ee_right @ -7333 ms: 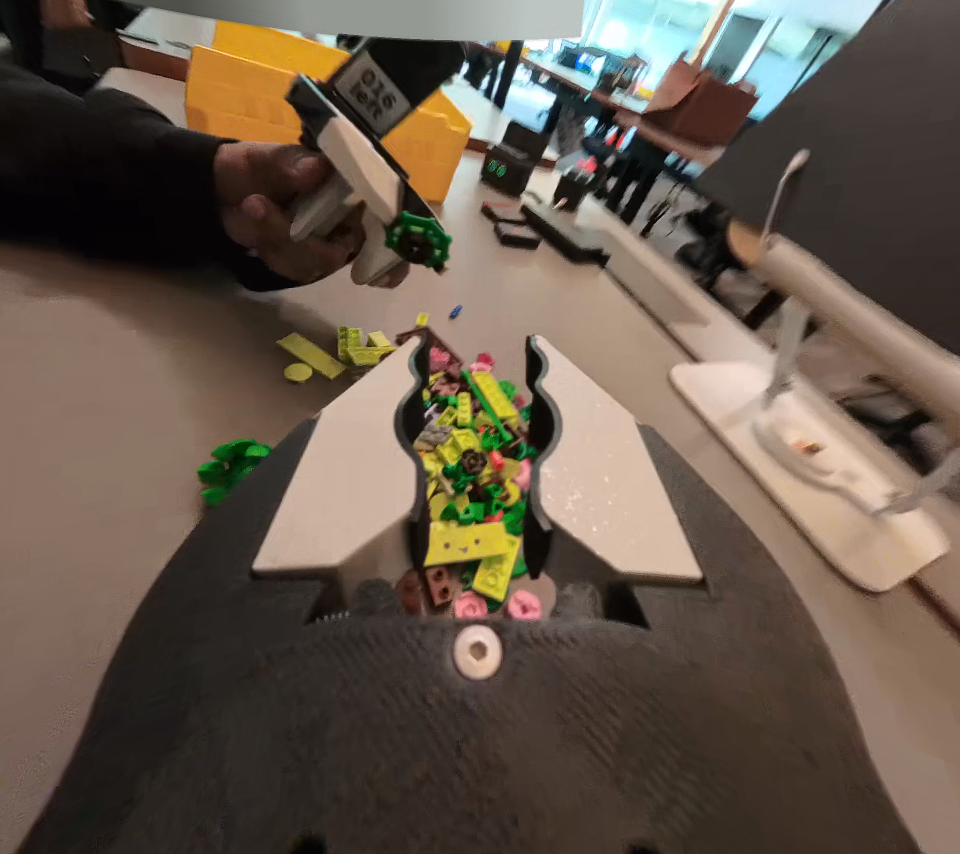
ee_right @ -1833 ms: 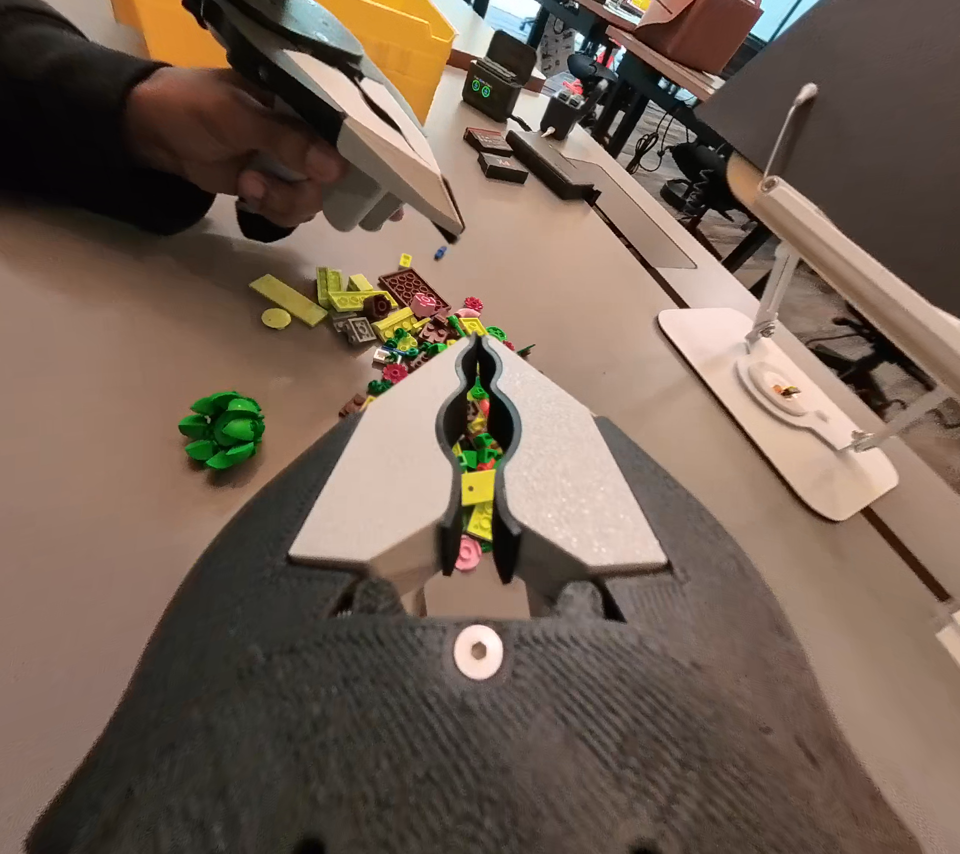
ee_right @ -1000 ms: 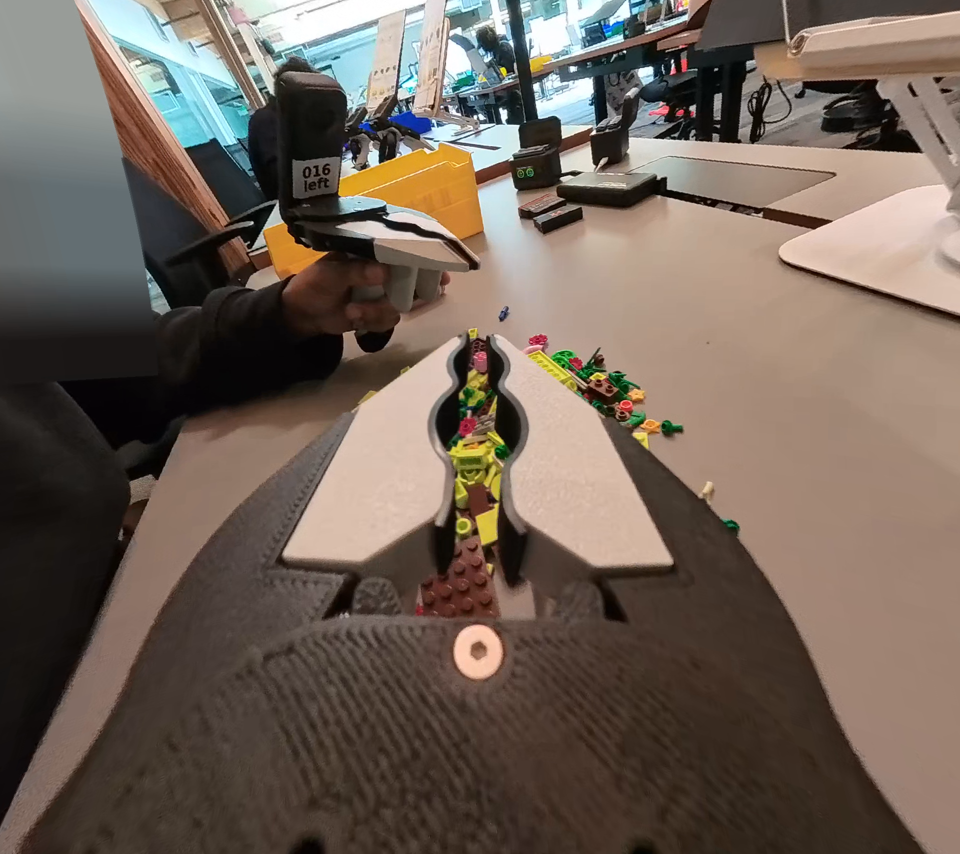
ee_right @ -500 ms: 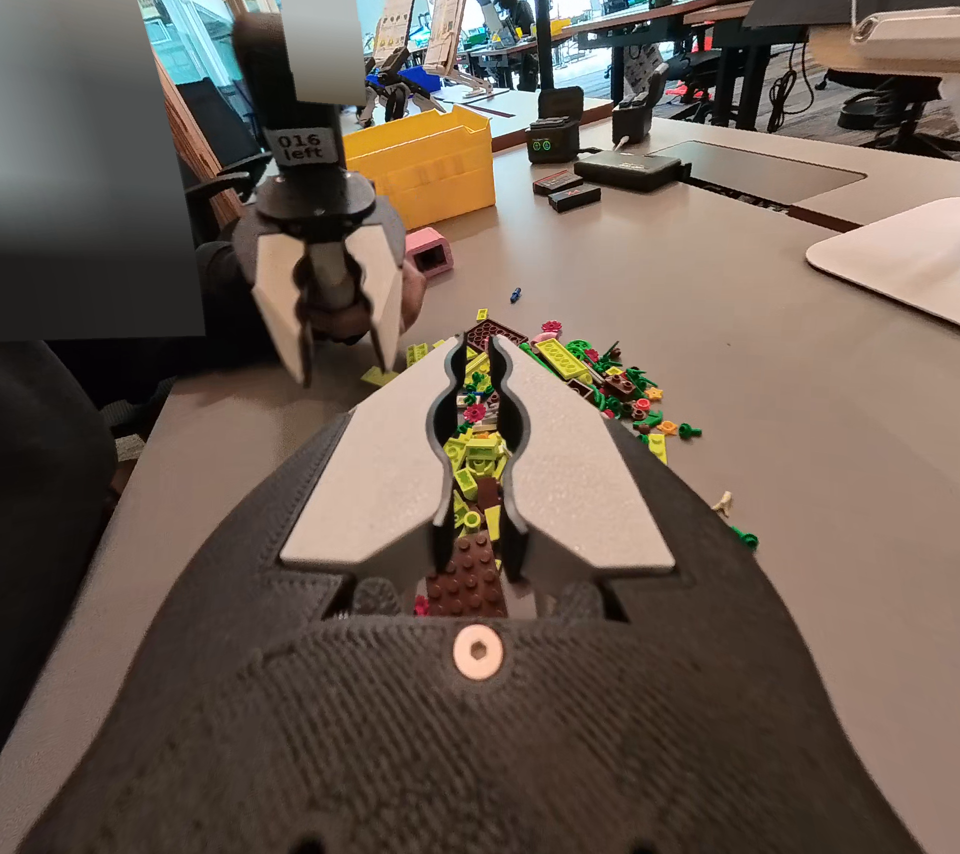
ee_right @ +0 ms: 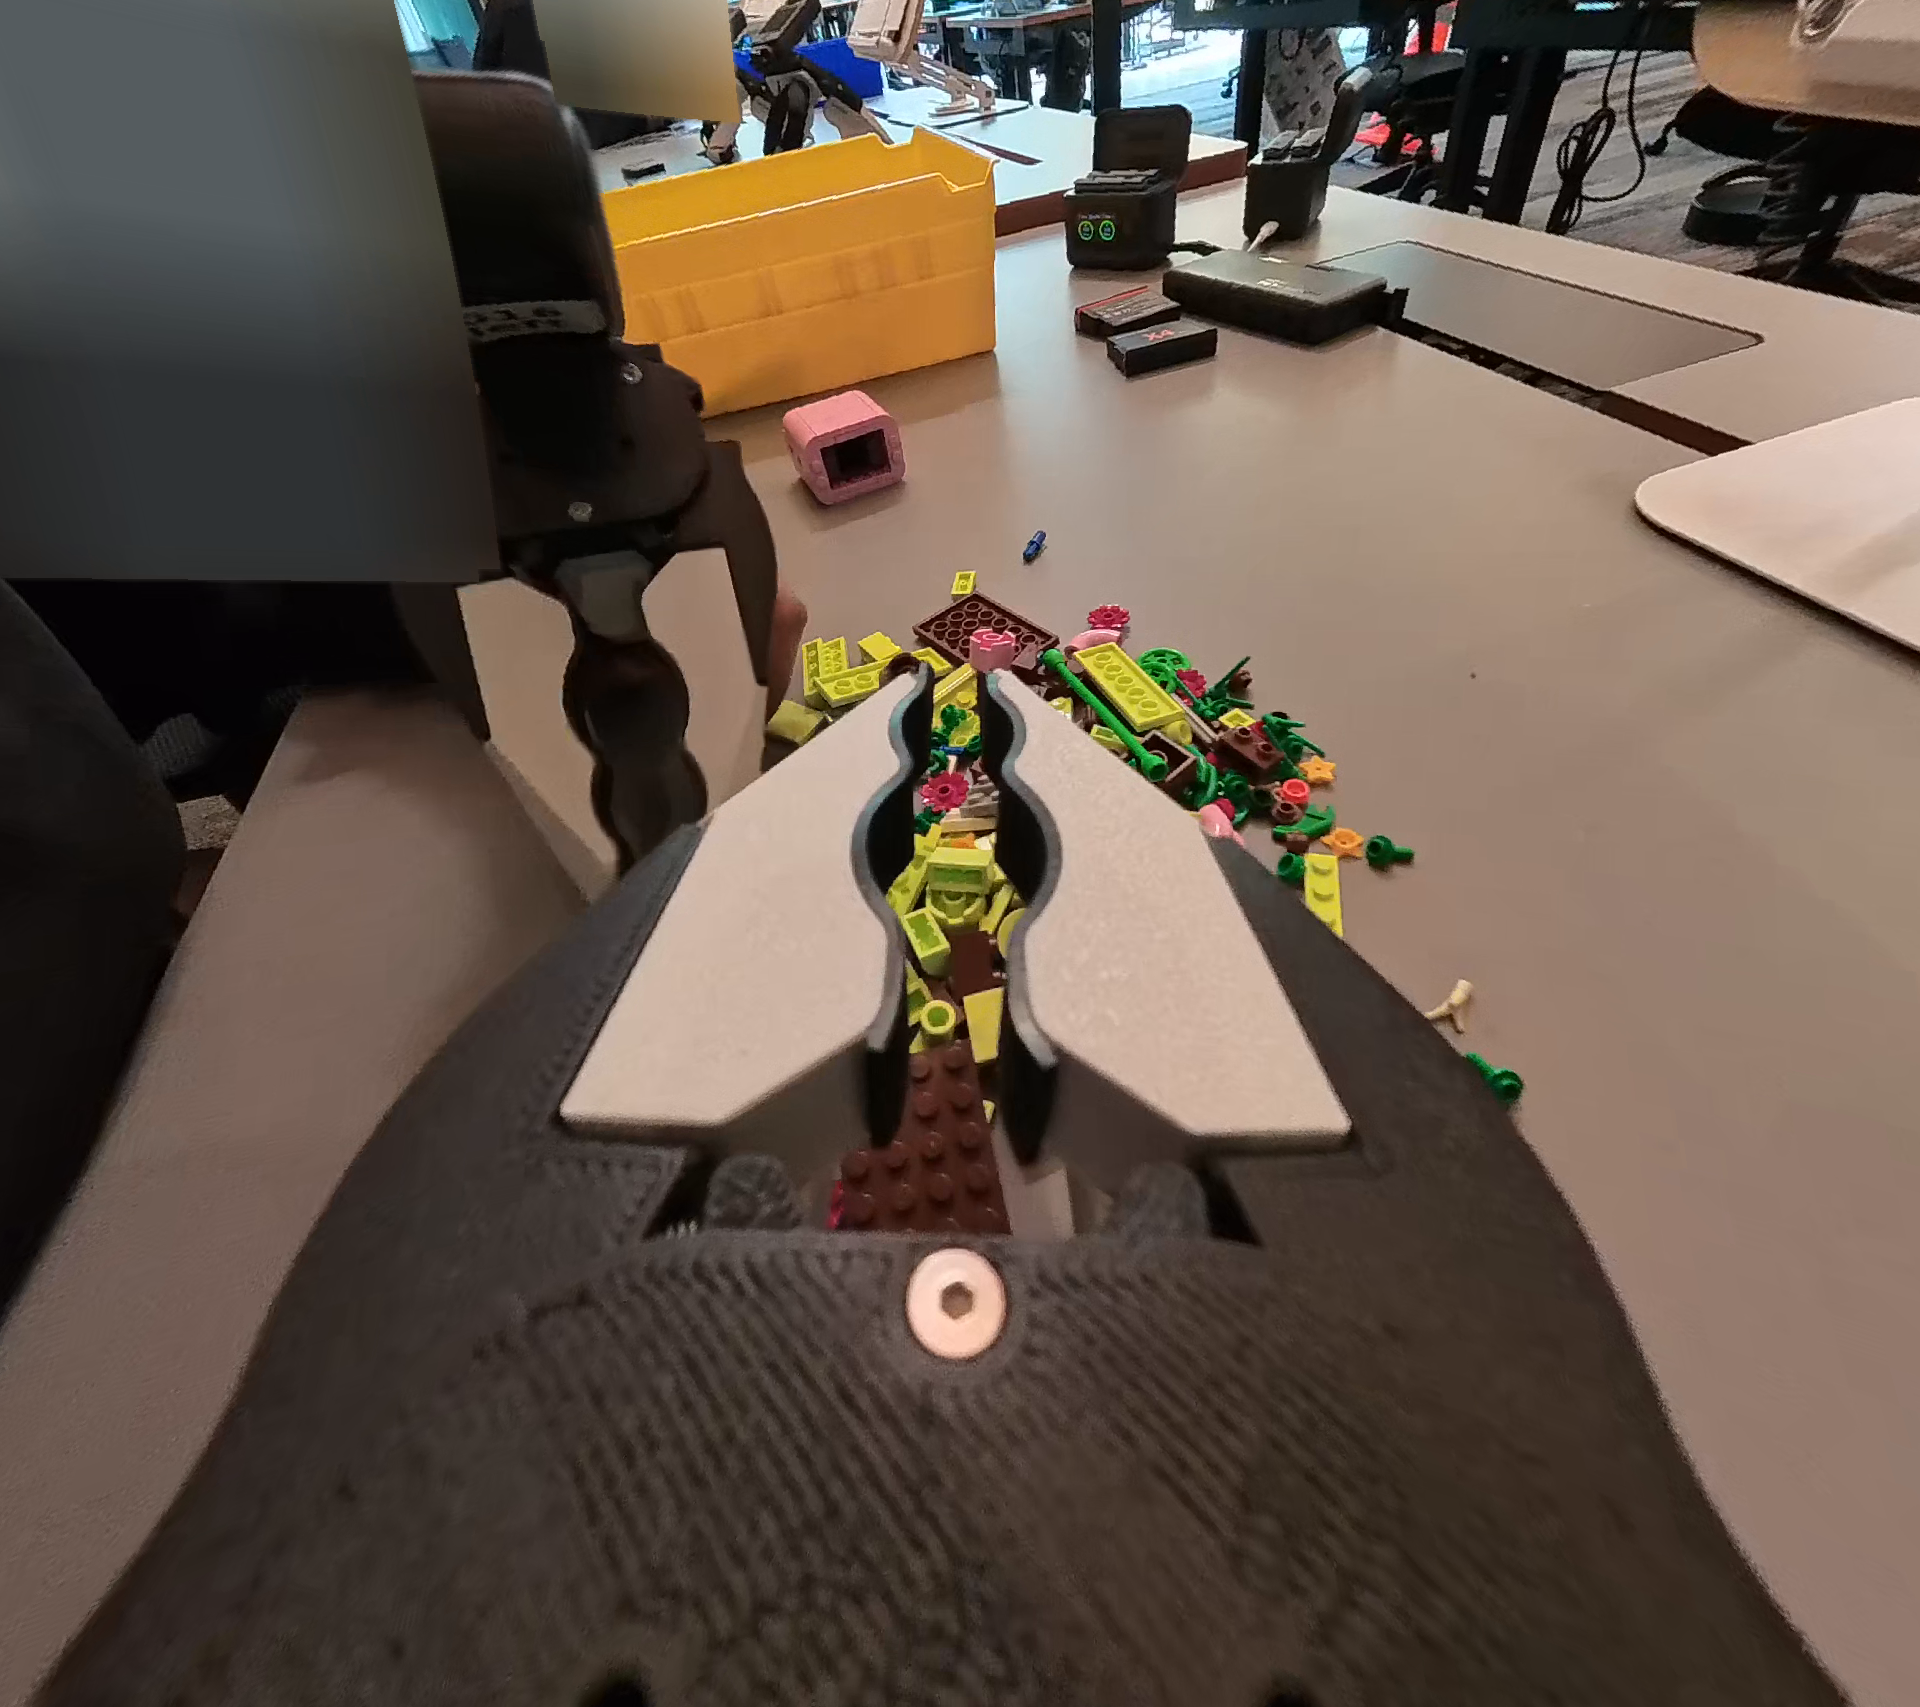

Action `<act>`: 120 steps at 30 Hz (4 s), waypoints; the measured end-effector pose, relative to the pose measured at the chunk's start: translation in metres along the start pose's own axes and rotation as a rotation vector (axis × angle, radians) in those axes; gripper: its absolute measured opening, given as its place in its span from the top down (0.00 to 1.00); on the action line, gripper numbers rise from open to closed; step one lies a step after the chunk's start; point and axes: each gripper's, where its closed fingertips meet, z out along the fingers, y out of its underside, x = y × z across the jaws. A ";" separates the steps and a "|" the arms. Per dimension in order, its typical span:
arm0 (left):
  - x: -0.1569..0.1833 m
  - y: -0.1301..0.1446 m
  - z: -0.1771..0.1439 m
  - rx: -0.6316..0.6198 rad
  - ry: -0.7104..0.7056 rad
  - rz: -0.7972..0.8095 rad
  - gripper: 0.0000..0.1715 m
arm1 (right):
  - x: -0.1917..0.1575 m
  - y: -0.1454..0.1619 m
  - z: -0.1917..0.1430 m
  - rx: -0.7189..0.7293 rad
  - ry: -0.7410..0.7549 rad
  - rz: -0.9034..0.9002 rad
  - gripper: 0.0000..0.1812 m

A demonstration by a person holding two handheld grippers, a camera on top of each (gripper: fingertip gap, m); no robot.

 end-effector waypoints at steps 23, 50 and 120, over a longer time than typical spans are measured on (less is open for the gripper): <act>-0.029 -0.062 -0.052 0.405 -0.321 0.181 0.90 | -0.044 -0.006 0.013 -0.021 -0.100 -0.176 0.96; 0.010 0.008 0.004 -0.049 0.024 0.120 0.87 | -0.021 -0.004 -0.006 0.003 -0.333 0.418 0.97; -0.052 -0.038 -0.036 0.168 -0.610 0.400 1.00 | -0.020 0.009 0.000 -0.153 -0.096 0.090 0.91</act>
